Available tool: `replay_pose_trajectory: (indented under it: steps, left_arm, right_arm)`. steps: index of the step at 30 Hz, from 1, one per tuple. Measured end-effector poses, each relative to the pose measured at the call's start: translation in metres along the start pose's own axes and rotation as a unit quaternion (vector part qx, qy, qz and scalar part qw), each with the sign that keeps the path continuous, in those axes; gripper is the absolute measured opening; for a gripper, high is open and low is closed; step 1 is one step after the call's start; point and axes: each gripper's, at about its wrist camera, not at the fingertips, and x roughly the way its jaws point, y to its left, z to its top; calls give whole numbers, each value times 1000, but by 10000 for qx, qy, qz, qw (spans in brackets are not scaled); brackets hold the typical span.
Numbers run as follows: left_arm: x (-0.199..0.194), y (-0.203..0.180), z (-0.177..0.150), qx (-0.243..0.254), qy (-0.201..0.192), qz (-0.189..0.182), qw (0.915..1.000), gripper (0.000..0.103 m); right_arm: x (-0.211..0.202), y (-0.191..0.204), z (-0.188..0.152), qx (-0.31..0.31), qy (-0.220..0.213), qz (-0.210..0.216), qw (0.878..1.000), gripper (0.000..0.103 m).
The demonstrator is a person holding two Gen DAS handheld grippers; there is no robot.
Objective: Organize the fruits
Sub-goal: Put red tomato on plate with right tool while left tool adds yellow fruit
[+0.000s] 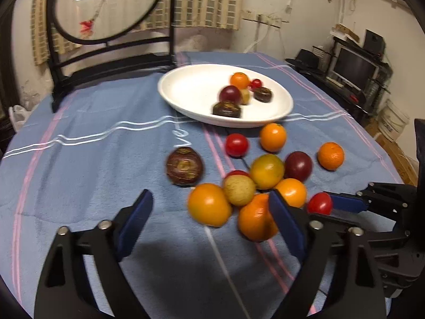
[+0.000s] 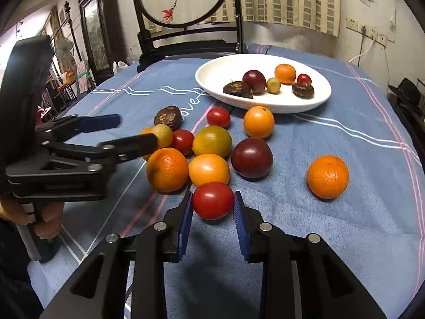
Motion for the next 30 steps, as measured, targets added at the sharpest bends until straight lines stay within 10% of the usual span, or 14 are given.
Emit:
replay_pose_trajectory:
  steps: [10,12,30]
  left_arm:
    - [14,-25,3,389,-178,83,9990,60]
    - [14,-23,5,356,-231,172,9990,40]
    - [9,-24,0,421,-293,-76,9987,25]
  right_arm:
    - [-4,3,-1,-58,-50,-19,10000,31]
    - [-4,3,-1,-54,-42,-16,10000,31]
    - [-3,3,0,-73,-26,-1,10000,31]
